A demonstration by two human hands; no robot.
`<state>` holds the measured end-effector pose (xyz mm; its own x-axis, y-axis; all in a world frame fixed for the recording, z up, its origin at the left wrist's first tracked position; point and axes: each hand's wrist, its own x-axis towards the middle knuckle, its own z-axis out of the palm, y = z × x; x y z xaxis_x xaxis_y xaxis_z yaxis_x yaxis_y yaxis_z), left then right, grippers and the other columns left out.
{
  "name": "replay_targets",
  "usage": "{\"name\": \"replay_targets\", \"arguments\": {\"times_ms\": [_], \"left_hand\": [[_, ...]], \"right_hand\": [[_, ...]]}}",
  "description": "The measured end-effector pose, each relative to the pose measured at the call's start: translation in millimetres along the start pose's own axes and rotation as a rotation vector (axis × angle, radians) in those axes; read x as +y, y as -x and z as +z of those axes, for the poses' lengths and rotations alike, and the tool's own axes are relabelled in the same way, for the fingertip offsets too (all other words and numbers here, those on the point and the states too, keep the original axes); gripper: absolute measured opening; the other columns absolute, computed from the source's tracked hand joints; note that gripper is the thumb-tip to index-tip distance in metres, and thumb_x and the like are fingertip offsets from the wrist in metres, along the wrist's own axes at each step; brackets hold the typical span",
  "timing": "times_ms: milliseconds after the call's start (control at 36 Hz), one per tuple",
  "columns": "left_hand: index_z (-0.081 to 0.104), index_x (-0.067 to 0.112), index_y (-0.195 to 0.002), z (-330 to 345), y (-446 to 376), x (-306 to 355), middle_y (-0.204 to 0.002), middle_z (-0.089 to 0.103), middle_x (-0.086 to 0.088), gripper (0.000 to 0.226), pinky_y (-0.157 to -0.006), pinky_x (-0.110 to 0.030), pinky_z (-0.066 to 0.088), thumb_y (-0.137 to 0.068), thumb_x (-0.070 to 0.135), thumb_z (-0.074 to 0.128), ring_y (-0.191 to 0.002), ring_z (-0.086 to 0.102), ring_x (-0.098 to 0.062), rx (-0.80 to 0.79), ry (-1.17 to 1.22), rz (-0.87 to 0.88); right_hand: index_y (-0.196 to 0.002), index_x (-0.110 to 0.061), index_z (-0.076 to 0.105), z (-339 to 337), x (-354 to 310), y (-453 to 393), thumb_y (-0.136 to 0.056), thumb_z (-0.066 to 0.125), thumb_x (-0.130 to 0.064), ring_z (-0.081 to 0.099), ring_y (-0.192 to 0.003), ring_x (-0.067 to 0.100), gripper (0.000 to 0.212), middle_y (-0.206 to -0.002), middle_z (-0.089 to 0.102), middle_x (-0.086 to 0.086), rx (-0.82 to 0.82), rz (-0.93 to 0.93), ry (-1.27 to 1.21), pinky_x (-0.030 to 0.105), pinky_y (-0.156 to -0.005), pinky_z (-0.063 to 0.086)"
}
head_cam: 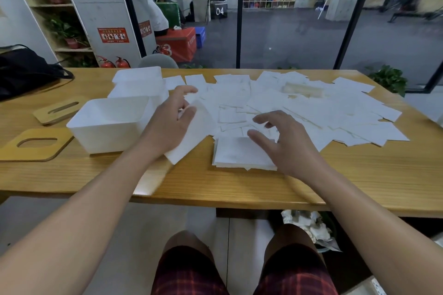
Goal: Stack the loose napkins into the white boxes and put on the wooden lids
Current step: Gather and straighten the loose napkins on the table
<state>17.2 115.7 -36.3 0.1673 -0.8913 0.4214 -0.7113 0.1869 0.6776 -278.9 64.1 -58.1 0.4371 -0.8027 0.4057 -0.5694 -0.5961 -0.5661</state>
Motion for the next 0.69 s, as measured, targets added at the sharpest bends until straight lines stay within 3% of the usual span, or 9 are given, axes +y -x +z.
{"name": "replay_targets", "arguments": {"times_ms": [56,139,194,250,306,389,444,556,694], "left_hand": [[0.042,0.043,-0.154,6,4,18,-0.093,0.069,-0.003,0.048,-0.091,-0.031,0.051,-0.112,0.028,0.058,-0.091,0.068,-0.019,-0.072,0.113,0.031],[0.027,0.049,-0.163,18,10,42,-0.094,0.070,-0.014,0.072,-0.078,-0.035,0.053,-0.108,0.027,0.068,-0.078,0.064,-0.028,-0.310,0.261,0.043],[0.017,0.053,-0.166,27,14,52,-0.099,0.076,-0.010,0.088,-0.093,-0.040,0.057,-0.104,0.026,0.074,-0.093,0.074,-0.022,-0.453,0.312,0.052],[0.011,0.053,-0.168,34,17,57,-0.104,0.080,-0.007,0.098,-0.113,-0.045,0.050,-0.102,0.025,0.077,-0.111,0.075,-0.022,-0.520,0.341,0.065],[0.010,0.054,-0.168,38,16,58,-0.097,0.079,-0.004,0.101,-0.106,-0.039,0.051,-0.100,0.025,0.080,-0.101,0.075,-0.018,-0.525,0.317,0.049],[0.022,0.053,-0.166,35,14,51,-0.093,0.079,-0.002,0.095,-0.088,-0.034,0.052,-0.097,0.030,0.083,-0.087,0.073,-0.019,-0.467,0.213,-0.023],[0.036,0.050,-0.161,32,12,44,-0.090,0.079,-0.001,0.081,-0.089,-0.041,0.056,-0.097,0.032,0.082,-0.087,0.072,-0.024,-0.429,0.178,-0.067],[0.058,0.041,-0.148,38,8,27,-0.080,0.074,0.003,0.052,-0.089,-0.047,0.061,-0.100,0.034,0.078,-0.074,0.069,-0.017,-0.340,0.139,-0.126],[0.069,0.039,-0.135,53,10,16,-0.083,0.071,0.007,0.035,-0.079,-0.036,0.061,-0.101,0.038,0.077,-0.072,0.066,-0.007,-0.210,-0.061,-0.097]], "right_hand": [[-0.136,-0.034,0.066,-3,-11,-3,-0.103,0.059,-0.061,0.060,-0.116,-0.002,0.043,-0.126,0.066,-0.023,-0.027,0.030,-0.142,0.032,-0.100,0.052],[-0.137,-0.033,0.066,-7,-28,-9,-0.106,0.057,-0.058,0.066,-0.113,-0.002,0.041,-0.118,0.072,-0.019,-0.071,0.086,-0.353,0.030,-0.099,0.054],[-0.137,-0.032,0.065,-8,-33,-12,-0.106,0.062,-0.052,0.071,-0.099,0.006,0.037,-0.103,0.076,-0.010,-0.094,0.087,-0.414,0.034,-0.090,0.057],[-0.133,-0.032,0.066,-8,-33,-12,-0.103,0.071,-0.041,0.072,-0.087,0.014,0.031,-0.092,0.075,-0.003,-0.113,0.074,-0.408,0.037,-0.082,0.059],[-0.127,-0.034,0.069,-8,-26,-10,-0.101,0.076,-0.031,0.071,-0.080,0.013,0.027,-0.088,0.075,-0.002,-0.101,0.075,-0.378,0.037,-0.078,0.059],[-0.119,-0.036,0.073,-10,-11,-6,-0.099,0.077,-0.027,0.066,-0.073,0.007,0.022,-0.087,0.074,-0.003,-0.046,0.115,-0.380,0.029,-0.070,0.055],[-0.116,-0.036,0.074,-12,0,-4,-0.099,0.077,-0.027,0.063,-0.069,0.006,0.019,-0.088,0.073,-0.002,0.006,0.154,-0.380,0.028,-0.068,0.052],[-0.112,-0.033,0.075,-9,21,-5,-0.098,0.079,-0.027,0.062,-0.065,0.004,0.016,-0.088,0.074,-0.002,0.052,0.219,-0.341,0.025,-0.066,0.048],[-0.112,-0.029,0.075,0,29,-5,-0.097,0.080,-0.027,0.063,-0.069,0.004,0.016,-0.088,0.072,-0.006,0.071,0.201,-0.209,0.022,-0.069,0.051]]}}
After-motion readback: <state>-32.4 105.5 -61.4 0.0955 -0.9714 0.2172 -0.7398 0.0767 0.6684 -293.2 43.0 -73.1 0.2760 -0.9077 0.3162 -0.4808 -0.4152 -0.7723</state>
